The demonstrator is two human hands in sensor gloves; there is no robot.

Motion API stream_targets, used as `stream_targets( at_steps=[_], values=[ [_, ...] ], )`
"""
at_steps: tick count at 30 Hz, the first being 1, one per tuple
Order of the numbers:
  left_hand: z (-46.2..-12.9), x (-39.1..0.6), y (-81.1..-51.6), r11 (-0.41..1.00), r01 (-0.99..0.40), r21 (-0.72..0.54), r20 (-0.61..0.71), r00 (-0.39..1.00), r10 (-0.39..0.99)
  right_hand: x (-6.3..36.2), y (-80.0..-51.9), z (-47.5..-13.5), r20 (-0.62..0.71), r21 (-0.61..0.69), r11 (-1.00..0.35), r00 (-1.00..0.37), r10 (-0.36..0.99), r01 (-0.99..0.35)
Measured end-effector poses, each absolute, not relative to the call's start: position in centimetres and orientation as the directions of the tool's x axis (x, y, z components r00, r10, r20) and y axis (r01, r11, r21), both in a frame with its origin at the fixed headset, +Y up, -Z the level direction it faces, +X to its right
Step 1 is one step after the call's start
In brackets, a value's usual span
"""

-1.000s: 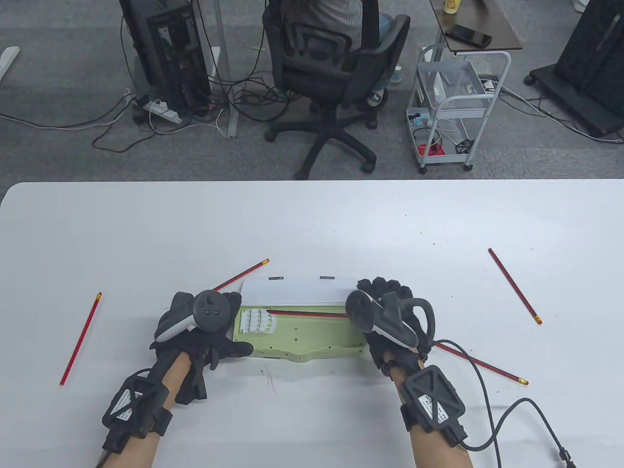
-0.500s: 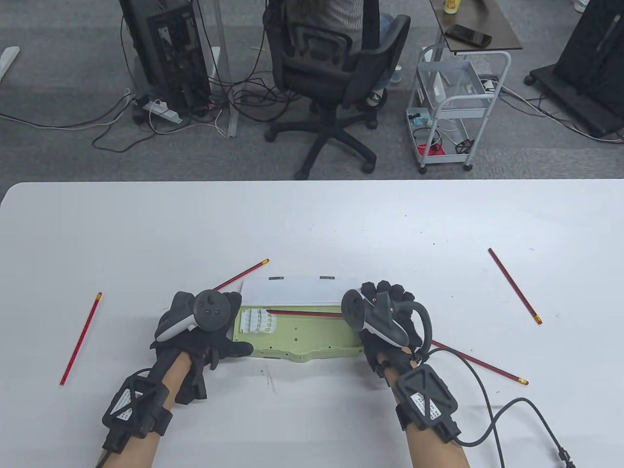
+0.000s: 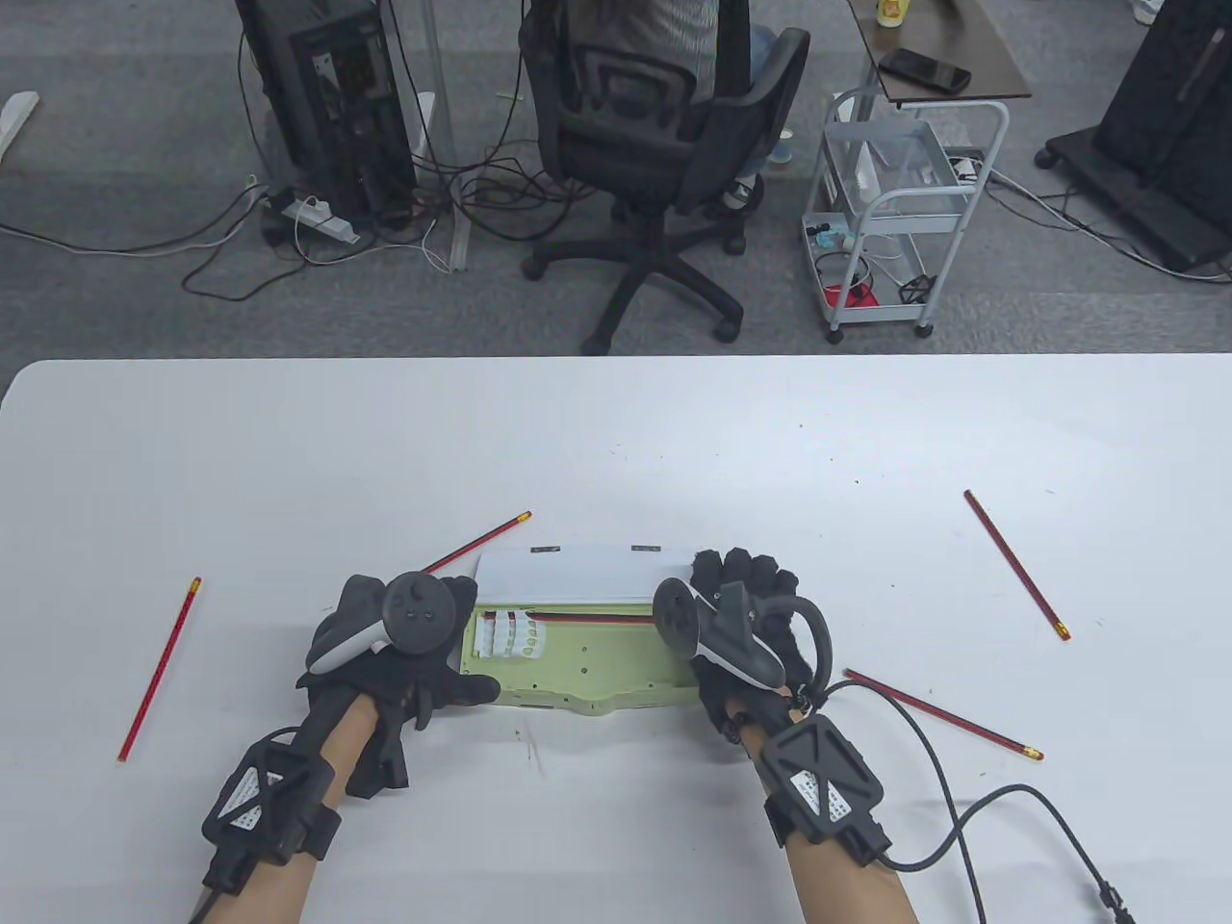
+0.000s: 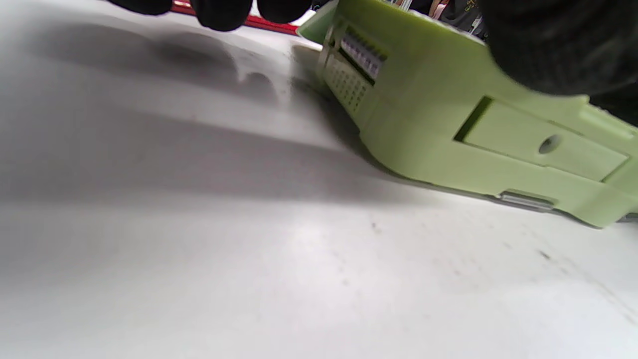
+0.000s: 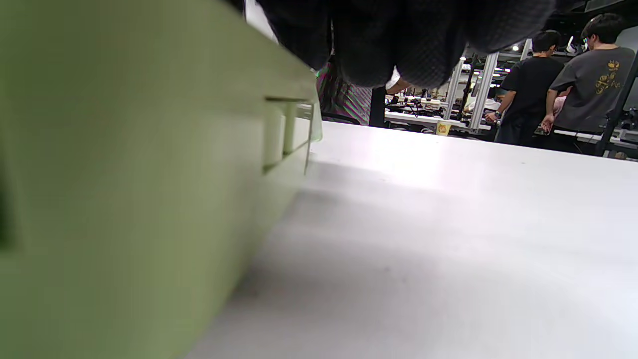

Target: Organize multifunction pencil case

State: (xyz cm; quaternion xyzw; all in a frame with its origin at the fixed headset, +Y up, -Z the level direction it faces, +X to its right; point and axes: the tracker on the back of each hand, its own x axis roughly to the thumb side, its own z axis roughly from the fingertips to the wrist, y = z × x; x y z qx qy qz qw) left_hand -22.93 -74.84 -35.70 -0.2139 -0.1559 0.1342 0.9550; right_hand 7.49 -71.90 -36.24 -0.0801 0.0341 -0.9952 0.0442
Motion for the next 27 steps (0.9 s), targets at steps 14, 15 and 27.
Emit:
stream_targets(
  at_steps=[14, 15, 27],
  values=[
    [-35.7, -22.9, -74.8, 0.873, -0.186, -0.451, 0.241, 0.916, 0.320, 11.3, -69.9, -35.4, 0.129, -0.060, -0.998, -0.992, 0.000, -0.008],
    [-35.7, -22.9, -74.8, 0.873, -0.185, -0.450, 0.241, 0.917, 0.319, 12.2, -69.5, -35.2, 0.128, -0.049, -0.999, -0.992, 0.000, -0.006],
    [-35.7, -23.0, -74.8, 0.873, -0.185, -0.452, 0.240, 0.917, 0.319, 23.8, -68.2, -30.6, 0.003, 0.096, -0.987, -0.992, -0.129, 0.128]
  ],
)
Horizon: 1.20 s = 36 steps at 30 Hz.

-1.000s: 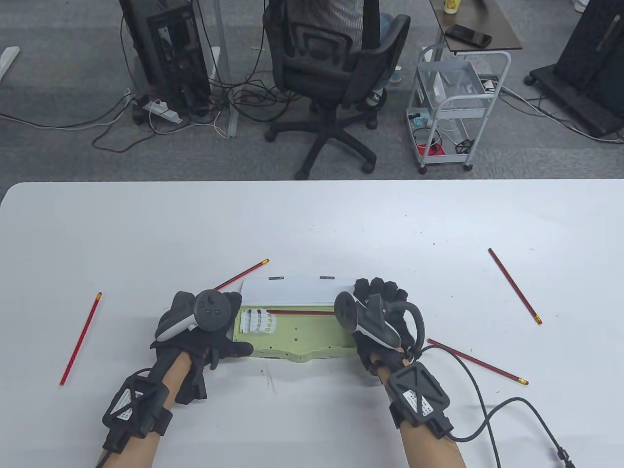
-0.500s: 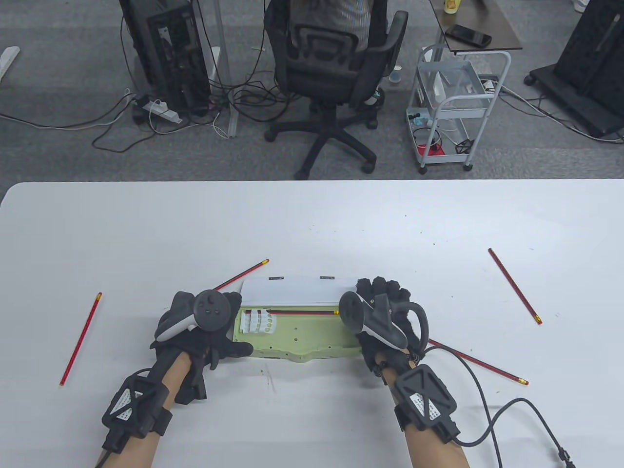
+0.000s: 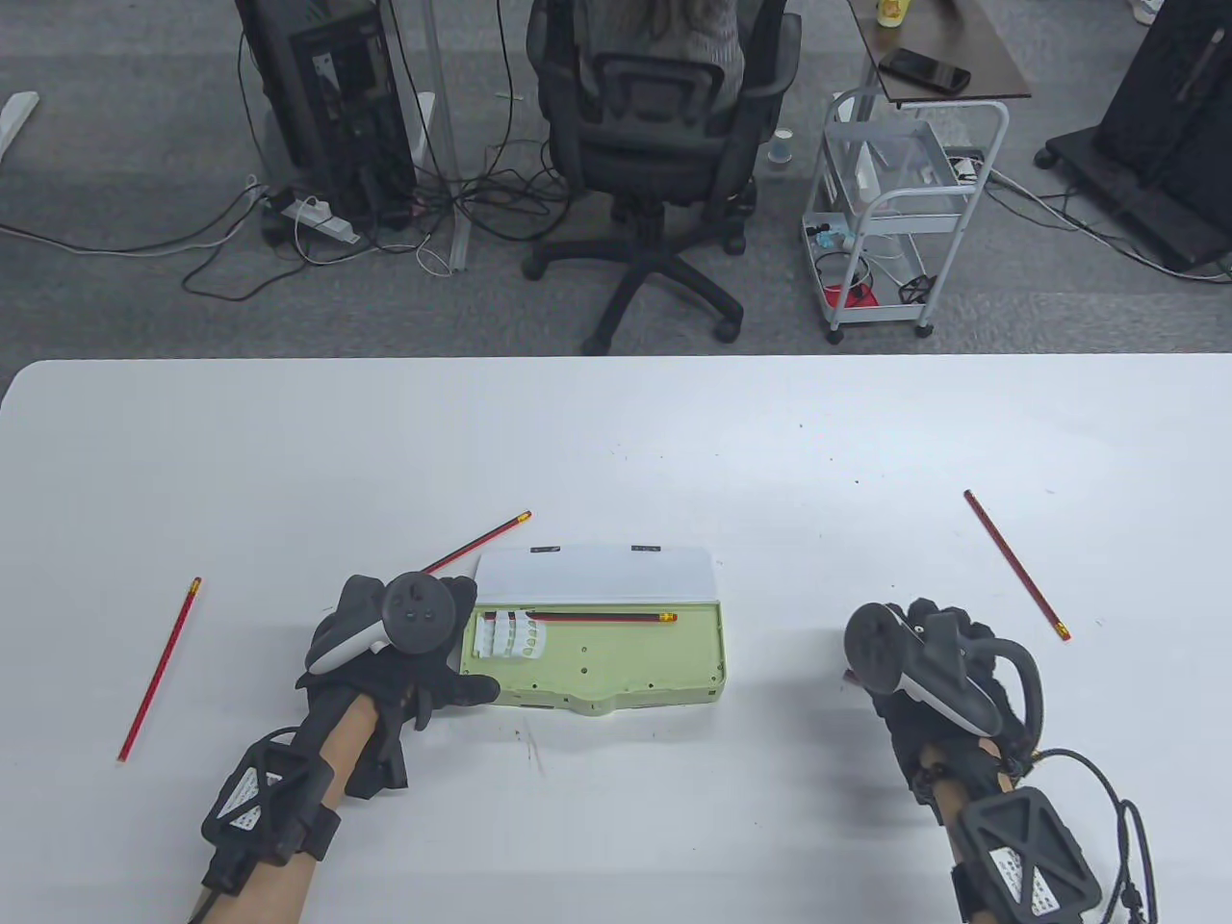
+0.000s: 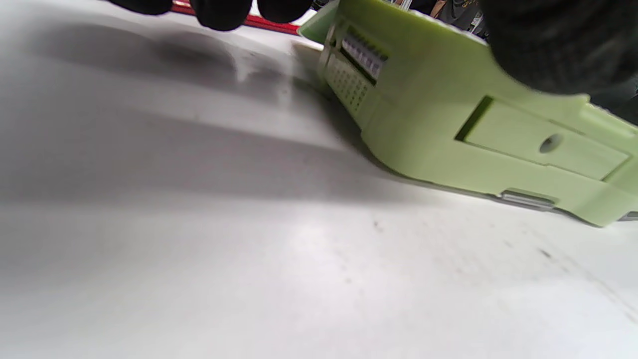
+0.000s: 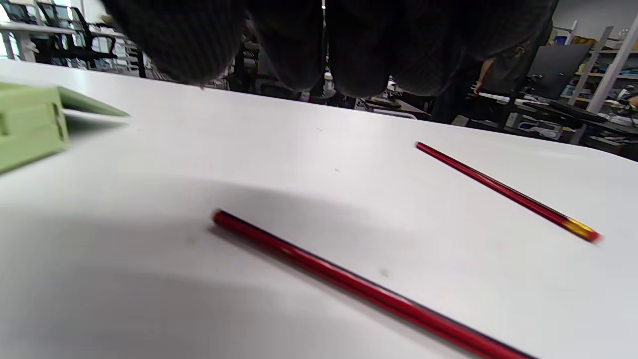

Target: Organize multifunction pencil case

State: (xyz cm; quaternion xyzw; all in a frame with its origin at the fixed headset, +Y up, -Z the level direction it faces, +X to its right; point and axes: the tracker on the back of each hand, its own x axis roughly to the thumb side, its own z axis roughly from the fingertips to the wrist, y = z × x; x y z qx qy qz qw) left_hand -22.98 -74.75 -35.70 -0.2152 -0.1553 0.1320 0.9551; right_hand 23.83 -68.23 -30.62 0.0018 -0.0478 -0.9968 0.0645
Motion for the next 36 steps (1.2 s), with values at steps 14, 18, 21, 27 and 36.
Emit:
stream_targets(
  at_steps=[14, 18, 21, 27, 36],
  values=[
    [-35.7, -23.0, -74.8, 0.873, -0.186, -0.452, 0.238, 0.917, 0.319, 29.2, -72.2, -29.2, -0.054, 0.238, -0.929, -0.951, -0.303, 0.282],
    [-35.7, -23.0, -74.8, 0.873, -0.186, -0.452, 0.238, 0.918, 0.318, 29.5, -73.0, -29.3, -0.054, 0.243, -0.911, -0.934, -0.354, 0.332],
    [-35.7, -23.0, -74.7, 0.872, -0.187, -0.453, 0.238, 0.917, 0.320, 29.4, -73.4, -29.3, -0.044, 0.219, -0.909, -0.927, -0.373, 0.355],
    [-35.7, -23.0, -74.8, 0.872, -0.187, -0.453, 0.238, 0.917, 0.320, 28.8, -73.7, -29.4, -0.004, 0.158, -0.893, -0.904, -0.427, 0.421],
    [-35.7, -23.0, -74.7, 0.872, -0.185, -0.453, 0.237, 0.918, 0.318, 28.7, -74.0, -29.7, 0.051, 0.125, -0.883, -0.892, -0.449, 0.452]
  ],
)
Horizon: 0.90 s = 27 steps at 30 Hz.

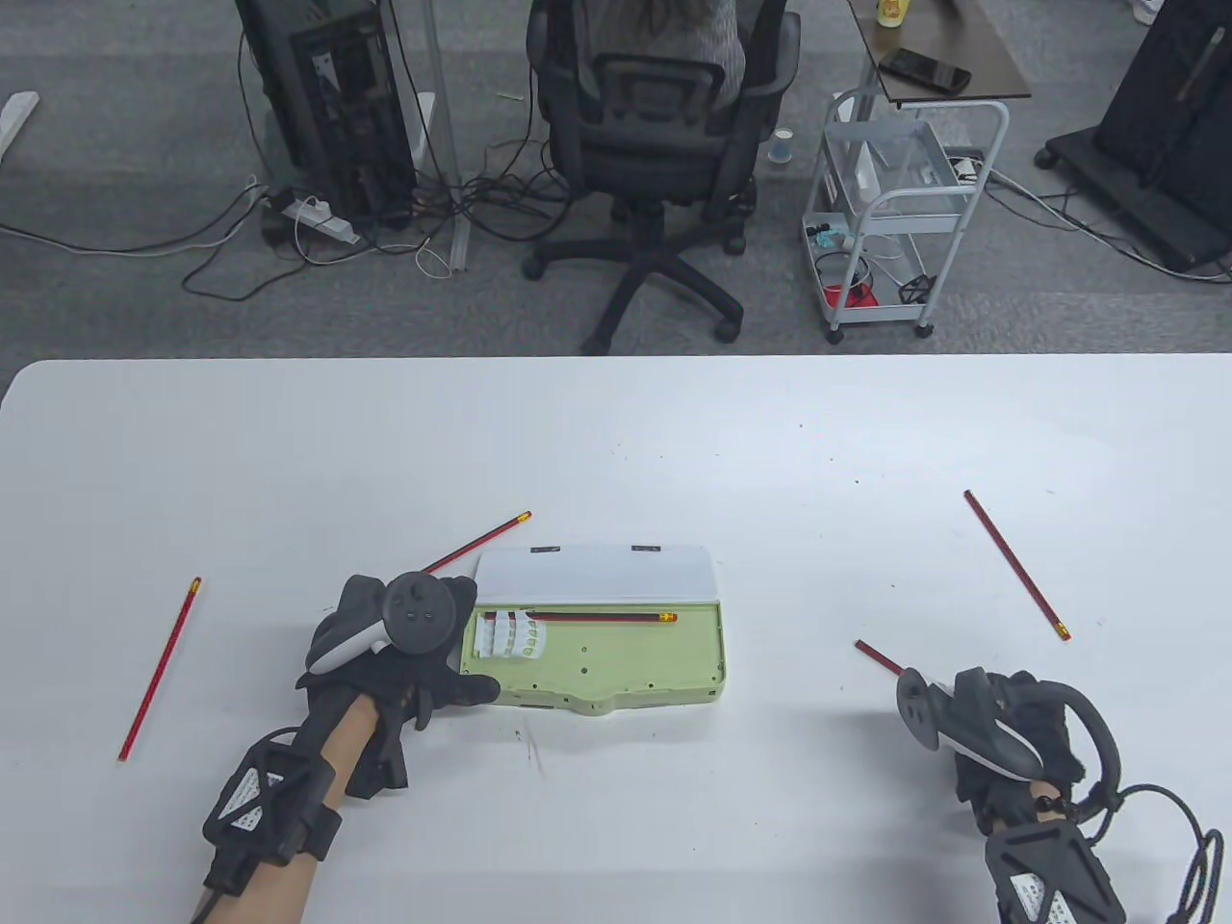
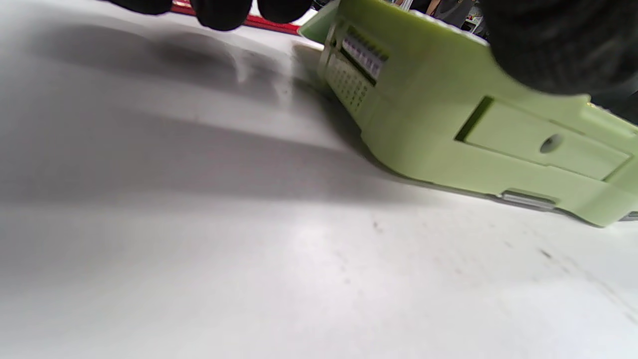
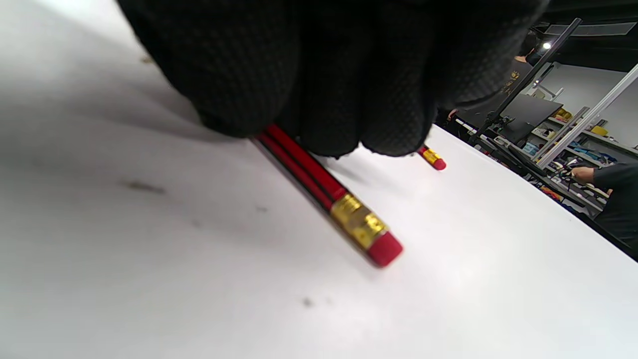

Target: Organize multifunction pencil case

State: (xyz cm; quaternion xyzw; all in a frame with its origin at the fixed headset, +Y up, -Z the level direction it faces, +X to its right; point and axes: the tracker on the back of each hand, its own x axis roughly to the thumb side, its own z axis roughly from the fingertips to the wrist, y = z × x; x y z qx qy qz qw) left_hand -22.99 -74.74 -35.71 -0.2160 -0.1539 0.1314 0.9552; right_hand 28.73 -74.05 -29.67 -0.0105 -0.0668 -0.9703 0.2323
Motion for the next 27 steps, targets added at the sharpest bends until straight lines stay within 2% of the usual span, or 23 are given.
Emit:
stream_targets(
  at_steps=[8, 14, 23, 27],
  values=[
    [-35.7, -23.0, -74.7, 0.873, -0.183, -0.453, 0.238, 0.918, 0.316, 28.9, -74.1, -30.1, 0.050, 0.184, -0.882, -0.900, -0.432, 0.434],
    [-35.7, -23.0, -74.7, 0.871, -0.184, -0.455, 0.237, 0.918, 0.317, 28.4, -73.7, -30.7, 0.015, 0.189, -0.911, -0.928, -0.371, 0.367],
    [-35.7, -23.0, -74.7, 0.871, -0.184, -0.456, 0.237, 0.918, 0.318, 23.9, -69.9, -33.0, 0.012, 0.041, -0.980, -0.981, -0.195, 0.195],
    [-35.7, -23.0, -74.7, 0.874, -0.179, -0.452, 0.239, 0.920, 0.312, 21.0, -68.4, -34.0, 0.040, -0.032, -0.997, -0.996, -0.077, 0.076]
  ],
)
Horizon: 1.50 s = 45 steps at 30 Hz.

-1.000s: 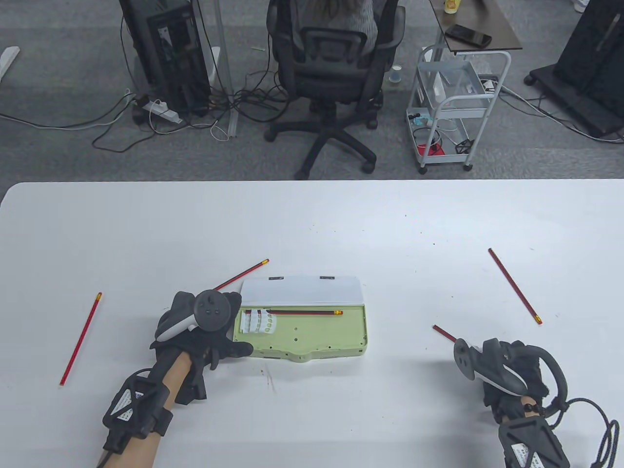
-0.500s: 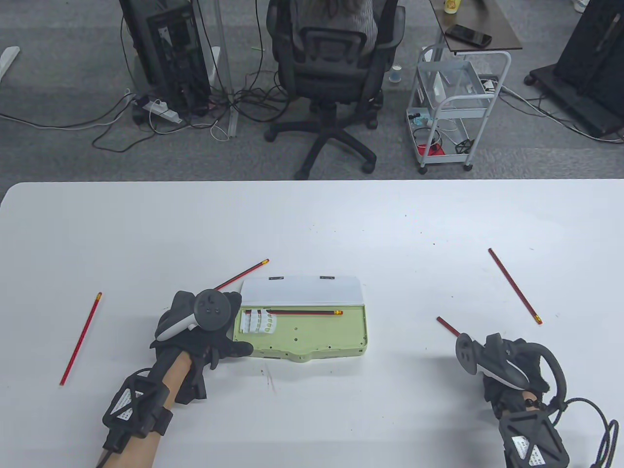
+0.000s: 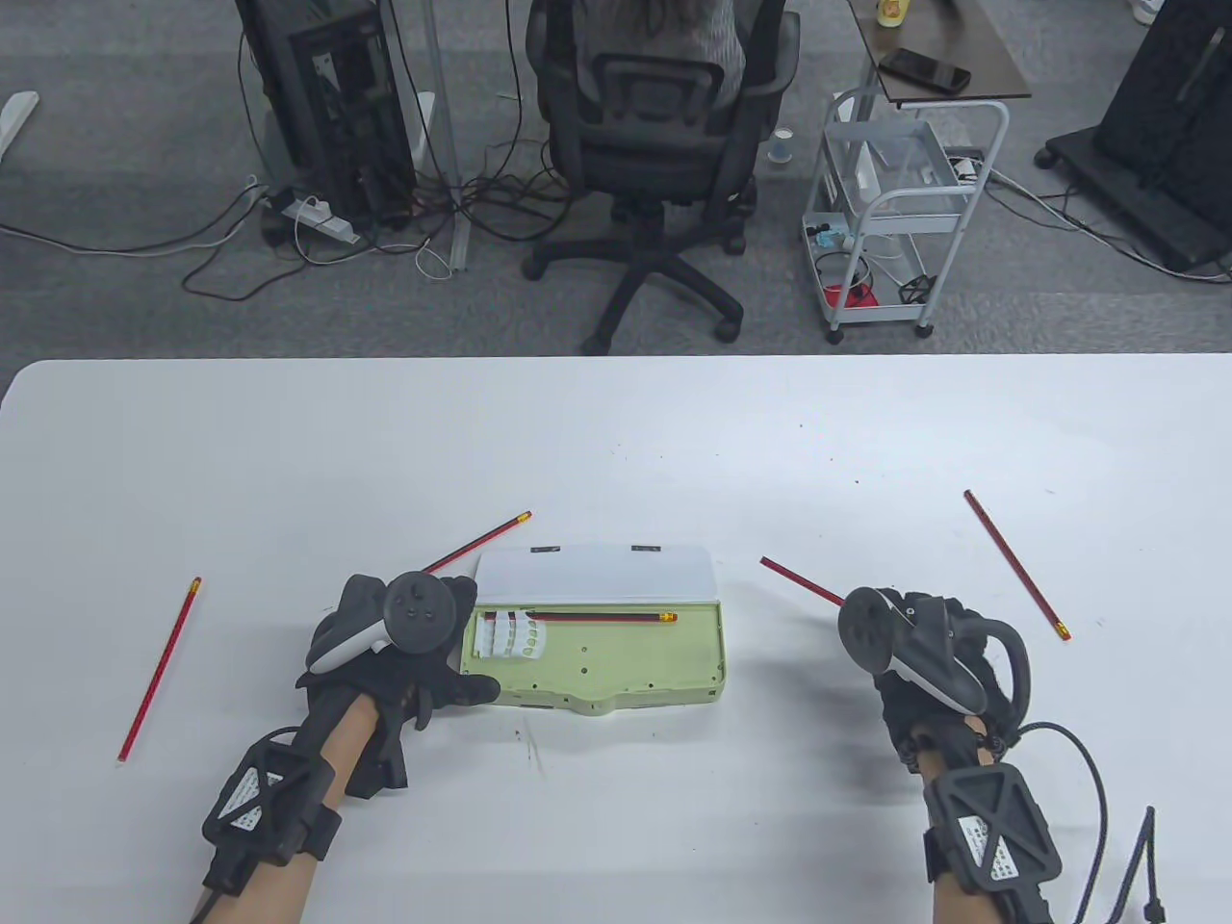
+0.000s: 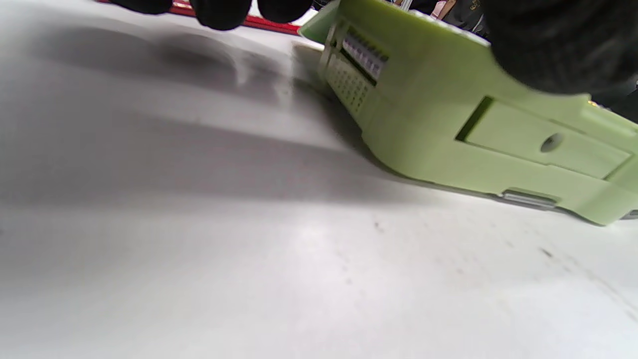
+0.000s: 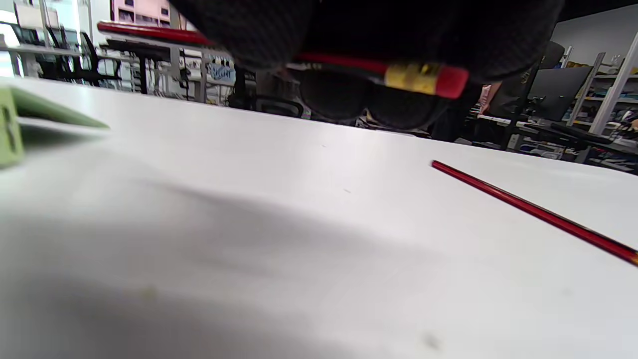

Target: Organize multifunction pencil case

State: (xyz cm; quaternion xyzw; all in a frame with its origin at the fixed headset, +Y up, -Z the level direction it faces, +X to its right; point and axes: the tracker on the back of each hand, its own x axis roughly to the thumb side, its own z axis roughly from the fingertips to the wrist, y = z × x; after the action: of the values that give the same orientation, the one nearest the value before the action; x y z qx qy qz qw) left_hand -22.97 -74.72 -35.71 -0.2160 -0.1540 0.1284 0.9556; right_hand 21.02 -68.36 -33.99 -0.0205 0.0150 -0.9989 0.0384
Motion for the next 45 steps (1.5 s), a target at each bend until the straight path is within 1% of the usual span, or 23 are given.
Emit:
stream_targets(
  at_steps=[3, 11, 16, 20, 29, 45],
  values=[
    [-35.7, -23.0, -74.7, 0.872, -0.182, -0.455, 0.238, 0.918, 0.316, 18.8, -67.9, -34.4, 0.078, -0.056, -0.997, -0.995, -0.064, 0.060],
    [-35.7, -23.0, -74.7, 0.877, -0.167, -0.451, 0.242, 0.922, 0.301, 12.3, -67.5, -35.1, 0.198, -0.082, -0.994, -0.976, -0.086, 0.071],
    [-35.7, -23.0, -74.7, 0.873, -0.174, -0.455, 0.241, 0.920, 0.308, 9.1, -67.8, -35.1, 0.274, -0.075, -0.992, -0.954, -0.120, 0.103],
    [-35.7, -23.0, -74.7, 0.873, -0.174, -0.455, 0.241, 0.920, 0.308, 7.3, -68.4, -35.0, 0.318, -0.063, -0.989, -0.936, -0.149, 0.136],
    [-35.7, -23.0, -74.7, 0.873, -0.174, -0.455, 0.241, 0.920, 0.308, 4.5, -69.2, -34.4, 0.377, -0.051, -0.974, -0.899, -0.222, 0.219],
    [-35.8, -22.9, -74.6, 0.872, -0.173, -0.458, 0.240, 0.920, 0.309, 3.1, -70.2, -34.4, 0.403, -0.069, -0.955, -0.868, -0.291, 0.288]
  ],
)
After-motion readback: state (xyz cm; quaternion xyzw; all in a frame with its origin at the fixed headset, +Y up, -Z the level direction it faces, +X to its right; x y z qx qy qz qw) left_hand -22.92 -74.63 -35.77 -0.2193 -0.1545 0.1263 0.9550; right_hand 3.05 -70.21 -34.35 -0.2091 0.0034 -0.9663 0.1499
